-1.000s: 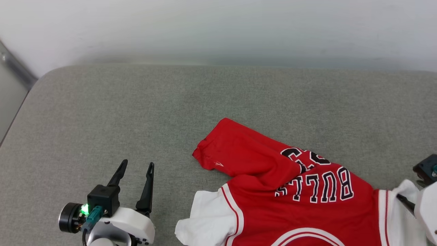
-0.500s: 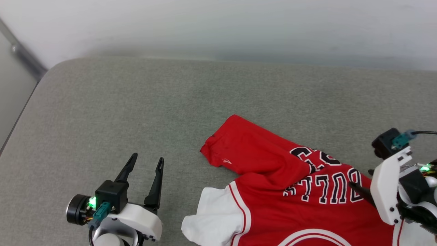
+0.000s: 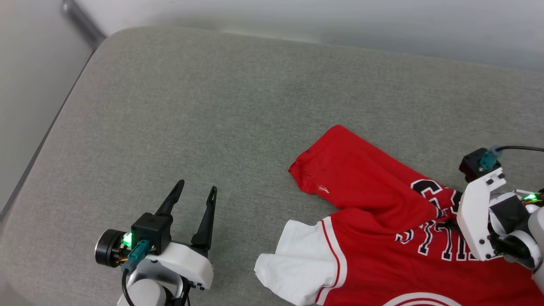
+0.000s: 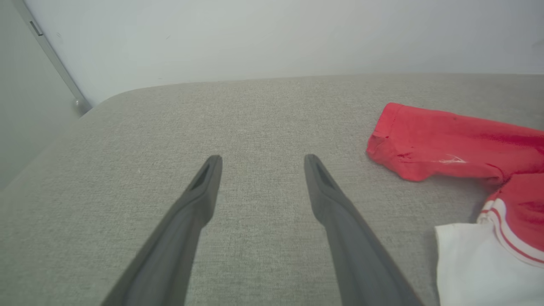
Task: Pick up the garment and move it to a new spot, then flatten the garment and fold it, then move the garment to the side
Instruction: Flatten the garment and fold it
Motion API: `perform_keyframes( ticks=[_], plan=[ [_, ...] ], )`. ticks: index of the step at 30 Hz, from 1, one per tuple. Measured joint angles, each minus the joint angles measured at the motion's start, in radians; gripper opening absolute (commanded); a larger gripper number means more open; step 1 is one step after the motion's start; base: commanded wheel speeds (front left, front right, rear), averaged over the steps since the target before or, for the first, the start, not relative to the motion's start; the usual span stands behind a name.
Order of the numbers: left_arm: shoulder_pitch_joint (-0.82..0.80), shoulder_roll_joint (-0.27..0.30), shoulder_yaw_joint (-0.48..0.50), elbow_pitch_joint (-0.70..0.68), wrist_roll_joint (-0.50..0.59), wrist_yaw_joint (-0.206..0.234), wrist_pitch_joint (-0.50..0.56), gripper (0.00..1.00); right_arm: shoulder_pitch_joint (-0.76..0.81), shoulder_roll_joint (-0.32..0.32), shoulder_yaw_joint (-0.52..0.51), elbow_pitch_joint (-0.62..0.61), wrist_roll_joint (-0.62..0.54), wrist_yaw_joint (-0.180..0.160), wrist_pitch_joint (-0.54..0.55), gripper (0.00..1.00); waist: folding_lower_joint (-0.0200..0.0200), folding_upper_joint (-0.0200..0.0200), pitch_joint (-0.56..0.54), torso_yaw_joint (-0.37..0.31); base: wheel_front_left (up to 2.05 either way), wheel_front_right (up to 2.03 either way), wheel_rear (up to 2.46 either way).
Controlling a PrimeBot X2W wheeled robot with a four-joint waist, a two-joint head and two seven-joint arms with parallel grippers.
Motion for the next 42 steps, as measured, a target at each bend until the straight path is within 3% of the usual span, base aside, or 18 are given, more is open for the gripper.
perform_keyframes(
  ticks=[3, 4, 5, 6, 12, 22, 23, 24, 30, 36, 42],
  plan=[
    [-0.017, -0.006, -0.004, 0.002, 0.000, -0.002, -0.003, 1.00, -0.005, 0.006, -0.002, 0.027, 0.012, 0.000, -0.017, 1.00, 0.0000, 0.0000, 0.021, 0.023, 0.00, 0.00, 0.00],
    [-0.018, -0.008, -0.005, 0.004, 0.000, -0.002, -0.005, 1.00, -0.008, 0.006, -0.001, 0.036, 0.013, 0.000, -0.020, 0.94, -0.0001, 0.0000, 0.027, 0.030, 0.00, 0.00, 0.00],
    [-0.018, -0.010, -0.006, 0.007, 0.000, -0.002, -0.005, 1.00, -0.013, 0.005, -0.001, 0.044, 0.013, 0.000, -0.027, 0.41, -0.0001, 0.0000, 0.032, 0.036, 0.00, 0.00, 0.00],
    [-0.018, -0.011, -0.007, 0.010, 0.000, -0.003, -0.006, 1.00, -0.020, 0.004, 0.001, 0.051, 0.013, 0.000, -0.037, 0.00, -0.0001, 0.0000, 0.036, 0.042, 0.00, 0.00, 0.00],
    [-0.027, -0.017, -0.008, 0.020, 0.002, -0.006, -0.007, 1.00, -0.083, 0.024, 0.009, 0.106, 0.012, 0.001, -0.120, 0.00, 0.0000, 0.0000, 0.037, 0.052, 0.00, 0.00, 0.00],
    [-0.033, -0.024, -0.003, 0.027, 0.006, -0.010, -0.009, 1.00, -0.251, 0.059, -0.049, 0.332, -0.100, 0.000, -0.336, 0.00, 0.0002, 0.0000, 0.023, 0.059, 0.00, 0.00, 0.00],
    [-0.033, -0.024, -0.002, 0.027, 0.006, -0.010, -0.009, 1.00, -0.252, 0.067, -0.046, 0.350, -0.108, 0.000, -0.356, 0.38, 0.0001, 0.0000, 0.021, 0.059, 0.00, 0.00, 0.00],
    [-0.033, -0.024, 0.000, 0.028, 0.006, -0.010, -0.009, 1.00, -0.253, 0.072, -0.040, 0.362, -0.110, 0.000, -0.374, 1.00, 0.0002, 0.0000, 0.017, 0.058, 0.00, 0.00, 0.00],
    [-0.025, -0.024, 0.014, 0.009, 0.015, -0.010, -0.011, 1.00, -0.254, 0.111, -0.046, 0.397, -0.055, 0.000, -0.518, 1.00, 0.0001, 0.0000, -0.012, 0.034, 0.00, 0.00, 0.00],
    [0.006, -0.027, 0.068, -0.058, 0.013, -0.012, -0.012, 1.00, -0.194, 0.107, -0.019, 0.300, 0.056, 0.000, -0.667, 1.00, 0.0001, 0.0000, -0.058, -0.020, 0.00, 0.00, 0.00],
    [0.053, -0.021, 0.126, -0.105, 0.023, -0.026, -0.012, 1.00, -0.118, 0.074, -0.061, 0.170, 0.048, 0.000, -0.824, 1.00, 0.0001, 0.0000, -0.098, -0.099, 0.00, 0.00, 0.00]
  ],
)
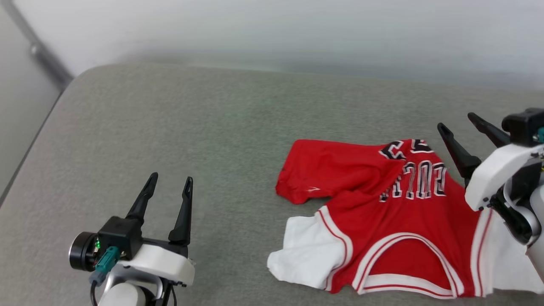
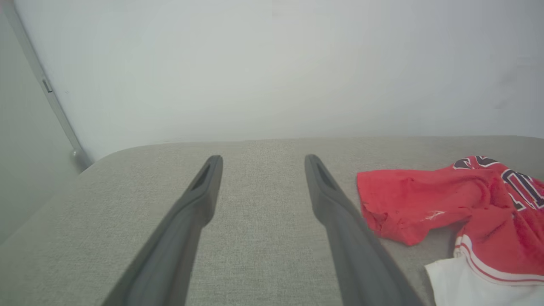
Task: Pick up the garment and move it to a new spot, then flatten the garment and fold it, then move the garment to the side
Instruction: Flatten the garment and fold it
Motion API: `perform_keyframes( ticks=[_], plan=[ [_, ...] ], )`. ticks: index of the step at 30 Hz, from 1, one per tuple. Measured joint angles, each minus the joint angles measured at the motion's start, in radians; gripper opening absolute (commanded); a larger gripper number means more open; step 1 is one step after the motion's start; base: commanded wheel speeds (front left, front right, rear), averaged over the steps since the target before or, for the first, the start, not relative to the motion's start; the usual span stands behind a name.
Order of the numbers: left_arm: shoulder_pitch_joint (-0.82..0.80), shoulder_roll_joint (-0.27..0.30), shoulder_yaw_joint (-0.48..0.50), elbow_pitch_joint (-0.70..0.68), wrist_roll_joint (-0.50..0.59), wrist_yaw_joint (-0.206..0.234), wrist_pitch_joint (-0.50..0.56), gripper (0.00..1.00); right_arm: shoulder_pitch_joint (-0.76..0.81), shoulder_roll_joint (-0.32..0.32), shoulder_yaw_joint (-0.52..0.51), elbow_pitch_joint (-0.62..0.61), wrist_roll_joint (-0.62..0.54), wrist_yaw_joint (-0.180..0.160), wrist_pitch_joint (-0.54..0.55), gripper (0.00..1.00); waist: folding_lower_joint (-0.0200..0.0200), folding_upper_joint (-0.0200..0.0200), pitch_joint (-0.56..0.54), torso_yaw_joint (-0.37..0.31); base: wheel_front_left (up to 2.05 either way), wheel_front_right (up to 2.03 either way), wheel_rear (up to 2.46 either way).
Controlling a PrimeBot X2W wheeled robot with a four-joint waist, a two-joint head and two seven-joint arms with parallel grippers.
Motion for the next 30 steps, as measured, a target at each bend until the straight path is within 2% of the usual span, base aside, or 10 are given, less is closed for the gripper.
perform_keyframes(
  ticks=[3, 7, 12, 16, 17, 21, 25, 30],
  plan=[
    [0.021, -0.001, 0.014, -0.009, 0.001, -0.007, 0.000, 1.00, 0.060, 0.000, -0.063, -0.075, -0.010, 0.000, -0.050, 1.00, 0.0000, 0.0000, -0.017, -0.042, 0.00, 0.00, 0.00],
    [0.046, -0.007, 0.021, -0.009, 0.001, -0.020, 0.000, 1.00, 0.171, 0.017, -0.198, -0.175, -0.054, 0.000, -0.104, 1.00, 0.0000, 0.0000, -0.041, -0.091, 0.00, 0.00, 0.00],
    [0.077, -0.010, 0.012, -0.002, -0.019, -0.036, 0.007, 1.00, 0.369, 0.105, -0.353, -0.323, -0.115, 0.000, -0.122, 1.00, -0.0001, 0.0000, -0.065, -0.133, 0.00, 0.00, 0.00],
    [0.121, -0.007, -0.003, -0.022, -0.039, -0.043, 0.067, 1.00, 0.506, 0.191, -0.450, -0.434, -0.163, 0.000, -0.123, 1.00, -0.0001, 0.0000, -0.072, -0.160, 0.00, 0.00, 0.00],
    [0.142, -0.013, 0.000, -0.034, -0.049, -0.024, 0.092, 1.00, 0.537, 0.233, -0.499, -0.470, -0.183, 0.000, -0.127, 1.00, -0.0001, 0.0000, -0.070, -0.173, 0.00, 0.00, 0.00],
    [0.170, -0.023, -0.042, -0.053, -0.053, -0.028, 0.164, 1.00, 0.566, 0.262, -0.509, -0.515, -0.221, 0.000, -0.116, 1.00, -0.0001, 0.0000, -0.057, -0.195, 0.00, 0.00, 0.00],
    [0.169, -0.006, -0.068, -0.102, -0.059, -0.035, 0.263, 1.00, 0.569, 0.274, -0.522, -0.549, -0.233, 0.000, -0.106, 1.00, -0.0001, 0.0000, -0.042, -0.211, 0.00, 0.00, 0.00],
    [0.165, 0.033, -0.130, -0.166, -0.063, -0.043, 0.513, 1.00, 0.569, 0.277, -0.537, -0.569, -0.239, 0.000, -0.099, 1.00, -0.0001, 0.0000, -0.019, -0.226, 0.00, 0.00, 0.00]
  ],
)
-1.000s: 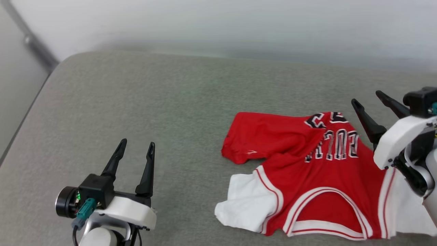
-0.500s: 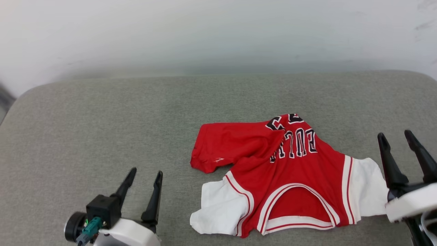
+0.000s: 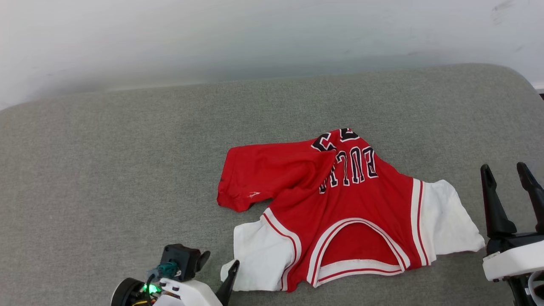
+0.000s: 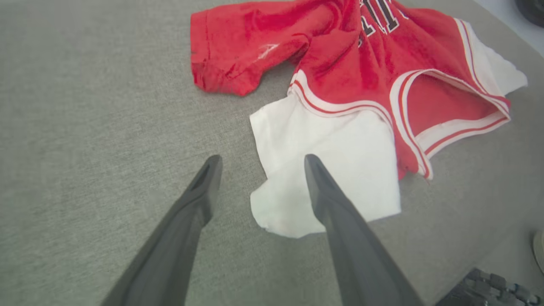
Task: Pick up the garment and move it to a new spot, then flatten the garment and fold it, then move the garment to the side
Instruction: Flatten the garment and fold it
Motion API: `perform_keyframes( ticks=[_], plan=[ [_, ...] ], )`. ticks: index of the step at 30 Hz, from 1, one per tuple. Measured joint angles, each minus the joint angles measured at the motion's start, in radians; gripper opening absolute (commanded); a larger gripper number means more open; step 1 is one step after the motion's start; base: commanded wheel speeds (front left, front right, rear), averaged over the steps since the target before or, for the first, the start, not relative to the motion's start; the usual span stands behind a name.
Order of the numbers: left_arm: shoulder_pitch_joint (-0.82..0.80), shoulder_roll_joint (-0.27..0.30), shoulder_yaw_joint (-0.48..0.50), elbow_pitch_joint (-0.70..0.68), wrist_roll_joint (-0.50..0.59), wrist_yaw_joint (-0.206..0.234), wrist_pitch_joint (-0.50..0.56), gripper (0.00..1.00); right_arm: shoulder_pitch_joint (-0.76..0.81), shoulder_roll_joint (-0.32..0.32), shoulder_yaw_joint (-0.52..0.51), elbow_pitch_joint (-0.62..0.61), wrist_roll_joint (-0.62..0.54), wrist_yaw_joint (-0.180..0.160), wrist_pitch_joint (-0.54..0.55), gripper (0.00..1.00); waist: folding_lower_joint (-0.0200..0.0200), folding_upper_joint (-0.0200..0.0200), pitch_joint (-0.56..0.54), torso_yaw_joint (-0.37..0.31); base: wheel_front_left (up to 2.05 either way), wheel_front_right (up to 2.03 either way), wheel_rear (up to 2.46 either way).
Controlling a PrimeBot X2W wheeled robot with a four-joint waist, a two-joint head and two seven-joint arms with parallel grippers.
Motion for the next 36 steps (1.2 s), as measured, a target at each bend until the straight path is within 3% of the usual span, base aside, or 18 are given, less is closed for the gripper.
perform_keyframes(
  ticks=[4, 7, 12, 22, 24, 29, 36],
  plan=[
    [0.008, 0.013, -0.029, -0.035, -0.009, 0.021, 0.156, 1.00, 0.000, 0.004, 0.009, 0.004, 0.000, 0.000, 0.003, 1.00, 0.0000, 0.0000, 0.020, -0.011, 0.00, 0.00, 0.00],
    [0.006, 0.027, -0.039, -0.034, 0.018, 0.044, 0.216, 1.00, -0.002, 0.005, 0.021, 0.011, 0.000, 0.000, -0.001, 1.00, 0.0000, 0.0000, 0.038, -0.022, 0.00, 0.00, 0.00],
    [-0.010, 0.017, -0.037, -0.007, 0.020, 0.068, 0.233, 1.00, -0.008, 0.006, 0.019, 0.019, 0.002, 0.000, -0.007, 1.00, 0.0000, 0.0000, 0.065, -0.039, 0.00, 0.00, 0.00],
    [-0.045, 0.027, -0.046, 0.074, 0.033, 0.071, 0.240, 1.00, -0.042, 0.017, 0.029, 0.028, -0.005, 0.000, -0.020, 1.00, 0.0000, 0.0000, 0.117, -0.060, 0.00, 0.00, 0.00],
    [-0.053, 0.026, -0.057, 0.090, 0.030, 0.058, 0.247, 0.00, -0.044, 0.018, 0.035, 0.031, -0.012, 0.000, -0.020, 1.00, 0.0000, 0.0000, 0.123, -0.061, 0.00, 0.00, 0.00],
    [-0.066, 0.016, -0.065, 0.132, 0.014, 0.042, 0.239, 0.00, -0.049, 0.017, 0.029, 0.040, -0.019, 0.000, -0.022, 1.00, 0.0000, 0.0000, 0.113, -0.054, 0.00, 0.00, 0.00],
    [-0.042, 0.020, -0.012, 0.147, 0.004, 0.083, 0.125, 0.00, -0.024, -0.007, 0.039, 0.042, -0.036, 0.000, 0.038, 1.00, 0.0001, 0.0000, 0.059, -0.027, 0.00, 0.00, 0.00]
  ],
)
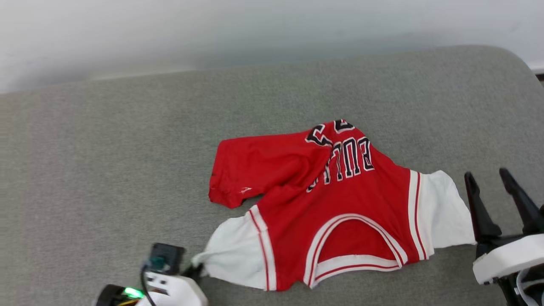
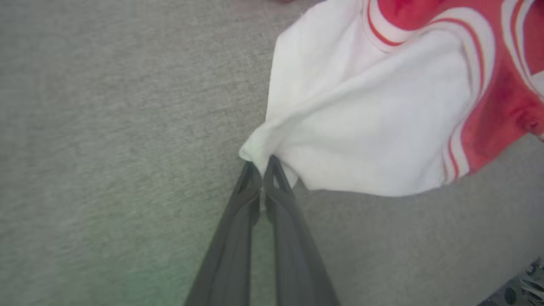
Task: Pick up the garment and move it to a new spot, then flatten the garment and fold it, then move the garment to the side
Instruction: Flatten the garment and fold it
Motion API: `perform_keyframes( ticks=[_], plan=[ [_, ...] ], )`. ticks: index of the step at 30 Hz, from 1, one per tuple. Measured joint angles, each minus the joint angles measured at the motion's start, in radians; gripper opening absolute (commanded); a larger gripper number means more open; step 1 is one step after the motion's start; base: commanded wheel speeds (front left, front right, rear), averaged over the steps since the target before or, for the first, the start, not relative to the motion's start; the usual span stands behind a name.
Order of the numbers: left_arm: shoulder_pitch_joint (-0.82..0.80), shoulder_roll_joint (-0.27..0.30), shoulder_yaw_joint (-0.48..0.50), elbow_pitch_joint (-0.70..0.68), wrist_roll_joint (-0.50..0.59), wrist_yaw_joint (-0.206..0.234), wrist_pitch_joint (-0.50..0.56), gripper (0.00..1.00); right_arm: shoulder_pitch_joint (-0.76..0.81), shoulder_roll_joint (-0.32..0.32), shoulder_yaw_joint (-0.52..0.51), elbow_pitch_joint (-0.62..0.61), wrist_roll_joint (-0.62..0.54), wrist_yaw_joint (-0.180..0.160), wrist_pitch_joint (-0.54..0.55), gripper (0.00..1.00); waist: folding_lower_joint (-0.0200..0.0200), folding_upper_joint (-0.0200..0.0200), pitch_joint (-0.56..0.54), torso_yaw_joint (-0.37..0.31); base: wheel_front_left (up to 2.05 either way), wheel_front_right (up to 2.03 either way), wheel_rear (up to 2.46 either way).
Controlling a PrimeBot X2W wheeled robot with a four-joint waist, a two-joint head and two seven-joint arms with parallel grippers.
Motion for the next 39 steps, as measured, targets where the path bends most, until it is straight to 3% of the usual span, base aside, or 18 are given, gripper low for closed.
perform_keyframes(
  ticks=[4, 10, 15, 19, 27, 39],
  plan=[
    [0.013, 0.027, 0.065, -0.057, -0.008, 0.031, -0.062, 0.00, 0.043, -0.036, 0.023, -0.020, 0.012, 0.000, 0.120, 1.00, 0.0000, 0.0000, -0.027, 0.022, 0.00, 0.00, 0.00],
    [0.023, 0.041, 0.139, -0.189, -0.063, 0.029, -0.131, 0.00, 0.112, -0.102, 0.004, -0.054, 0.046, 0.000, 0.416, 1.00, 0.0000, 0.0000, -0.031, 0.046, 0.00, 0.00, 0.00],
    [0.057, 0.056, 0.180, -0.291, -0.112, 0.028, -0.130, 0.00, 0.116, -0.089, -0.062, -0.077, 0.040, 0.000, 0.653, 1.00, 0.0001, 0.0000, -0.015, 0.060, 0.00, 0.00, 0.00],
    [0.084, 0.067, 0.194, -0.372, -0.132, 0.028, -0.116, 0.00, 0.081, -0.095, -0.082, -0.074, -0.003, 0.000, 0.770, 1.00, 0.0000, 0.0000, 0.006, 0.069, 0.00, 0.00, 0.00],
    [0.090, 0.086, 0.182, -0.443, -0.134, 0.020, -0.087, 0.00, -0.013, -0.133, -0.083, 0.063, -0.045, 0.000, 0.869, 1.00, 0.0001, 0.0000, 0.063, 0.111, 0.00, 0.00, 0.00],
    [0.059, 0.079, 0.167, -0.442, -0.190, -0.015, -0.079, 0.00, -0.055, -0.147, -0.020, 0.174, -0.028, -0.006, 0.860, 0.98, 0.0000, 0.0000, 0.142, 0.170, 0.00, 0.00, 0.00]
  ],
)
